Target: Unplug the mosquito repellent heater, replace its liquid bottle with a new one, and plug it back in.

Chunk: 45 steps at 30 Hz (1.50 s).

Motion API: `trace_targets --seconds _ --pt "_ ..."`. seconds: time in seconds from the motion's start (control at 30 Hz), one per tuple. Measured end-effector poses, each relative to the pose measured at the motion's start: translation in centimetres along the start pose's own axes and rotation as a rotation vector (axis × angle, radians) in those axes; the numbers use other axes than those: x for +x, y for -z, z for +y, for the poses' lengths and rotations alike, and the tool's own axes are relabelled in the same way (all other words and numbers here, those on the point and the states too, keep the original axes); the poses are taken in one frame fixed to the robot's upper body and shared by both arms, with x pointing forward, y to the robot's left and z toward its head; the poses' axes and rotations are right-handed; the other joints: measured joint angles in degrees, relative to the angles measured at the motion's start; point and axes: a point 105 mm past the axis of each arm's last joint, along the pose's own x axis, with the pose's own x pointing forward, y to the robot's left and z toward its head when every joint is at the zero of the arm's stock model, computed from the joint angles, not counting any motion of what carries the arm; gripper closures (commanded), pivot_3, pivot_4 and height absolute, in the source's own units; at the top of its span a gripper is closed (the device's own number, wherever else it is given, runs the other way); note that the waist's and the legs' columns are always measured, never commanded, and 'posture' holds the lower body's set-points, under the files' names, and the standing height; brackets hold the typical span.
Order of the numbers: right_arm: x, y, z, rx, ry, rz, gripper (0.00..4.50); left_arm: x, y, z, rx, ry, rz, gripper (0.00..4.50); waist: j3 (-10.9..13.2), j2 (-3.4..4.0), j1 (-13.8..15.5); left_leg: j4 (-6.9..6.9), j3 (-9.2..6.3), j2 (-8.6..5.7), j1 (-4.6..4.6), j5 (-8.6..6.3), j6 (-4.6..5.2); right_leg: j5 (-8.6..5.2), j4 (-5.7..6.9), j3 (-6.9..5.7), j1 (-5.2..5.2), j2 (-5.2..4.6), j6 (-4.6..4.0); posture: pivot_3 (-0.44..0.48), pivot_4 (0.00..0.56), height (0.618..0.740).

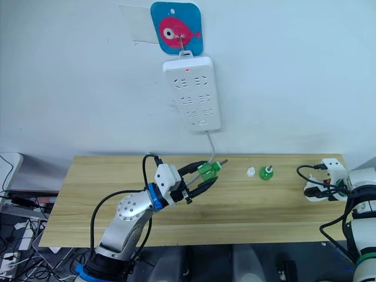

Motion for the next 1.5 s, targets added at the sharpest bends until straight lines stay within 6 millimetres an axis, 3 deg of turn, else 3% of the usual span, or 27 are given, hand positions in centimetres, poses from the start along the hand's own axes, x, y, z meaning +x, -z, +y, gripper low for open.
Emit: trace_targets --seconds 0.1,0.27,0.43,0.53,0.63,0.7,0.87,0.97,1.1,1.33,1.5 --pt "-0.1 -0.1 -0.1 -0.011 0.006 0.001 0.18 0.0 0.0 0.0 -0.002 0.000 0.000 2.25 0.0 0.00 0.0 -0.01 -0.01 0.00 0.00 0.00 0.00 0.00 0.00 0.00 0.00 0.00 0.00 -0.015 0.323 0.740" --pt "-0.4 -0.7 0.0 -0.020 -0.002 -0.013 1.52 -0.1 0.2 -0.2 -0.009 -0.001 0.006 2.25 0.0 -0.02 -0.1 0.00 0.00 0.00 0.01 0.00 0.00 0.00 -0.01 0.00 0.01 0.01 0.00 -0.020 0.316 0.740" --pt "-1.1 -1.0 0.4 -0.015 -0.086 -0.033 1.52 -0.4 0.3 -0.5 -0.012 0.007 0.008 2.25 0.1 0.11 -0.1 -0.02 -0.01 -0.01 -0.02 0.00 0.00 0.00 -0.02 -0.01 -0.02 0.00 0.00 -0.043 0.307 0.740" --pt "-3.6 -1.5 0.5 -0.016 -0.205 -0.055 1.52 -0.8 0.1 -0.7 -0.006 0.039 0.011 2.25 0.3 0.39 -0.1 -0.07 0.03 -0.03 -0.03 0.00 0.00 0.00 -0.06 0.00 -0.04 -0.04 0.01 -0.053 0.295 0.740" --pt "-7.6 -3.1 3.3 0.015 -0.472 -0.110 1.52 -1.4 0.2 -1.2 -0.017 0.083 0.013 2.25 0.3 0.41 -0.3 -0.11 0.00 0.03 -0.01 0.00 0.00 -0.01 -0.10 -0.02 -0.04 0.01 0.01 -0.061 0.286 0.740" --pt "-9.9 -4.2 7.0 0.072 -0.712 -0.158 1.52 -1.7 0.2 -1.4 -0.011 0.117 0.013 2.25 0.3 0.40 -0.7 -0.11 -0.10 0.06 -0.01 0.00 0.00 -0.01 -0.07 -0.07 -0.02 0.08 0.01 -0.076 0.266 0.740" --pt "-11.7 -5.8 16.6 0.128 -1.201 -0.189 1.52 -2.0 -0.1 -1.9 0.014 0.145 -0.012 2.25 0.1 0.39 -1.2 -0.01 -0.15 0.01 0.00 0.01 -0.02 0.00 0.06 -0.10 -0.03 0.20 0.00 -0.128 0.231 0.740" --pt "-12.1 -6.3 20.4 0.082 -1.351 -0.219 1.52 -1.7 -0.6 -1.7 0.063 0.151 -0.051 2.25 0.1 0.38 -1.1 0.05 -0.13 -0.02 -0.10 0.02 -0.03 0.03 0.04 -0.15 -0.06 0.13 0.05 -0.143 0.215 0.740" --pt "-12.2 -7.0 22.3 0.063 -1.410 -0.246 1.52 -1.6 -1.4 -0.8 0.122 0.155 -0.083 2.25 0.0 0.27 -0.9 0.15 -0.04 -0.10 -0.46 0.02 -0.04 0.07 0.00 -0.14 -0.35 -0.16 0.12 -0.138 0.209 0.740" --pt "-10.8 -5.0 22.2 0.089 -1.381 -0.149 1.52 -2.0 -1.8 -0.4 0.148 0.197 -0.079 2.25 -0.2 0.19 -1.0 0.16 -0.08 -0.12 -0.79 0.11 -0.20 0.07 -0.09 -0.25 -0.59 -0.24 0.13 -0.114 0.212 0.740" --pt "-11.3 -4.7 22.4 0.077 -1.406 -0.126 1.52 -2.2 -1.7 -0.7 0.141 0.219 -0.078 2.25 -0.2 0.19 -1.2 0.20 -0.10 -0.09 -0.72 0.05 -0.02 0.09 0.08 -0.25 -0.59 -0.17 0.14 -0.107 0.211 0.740"
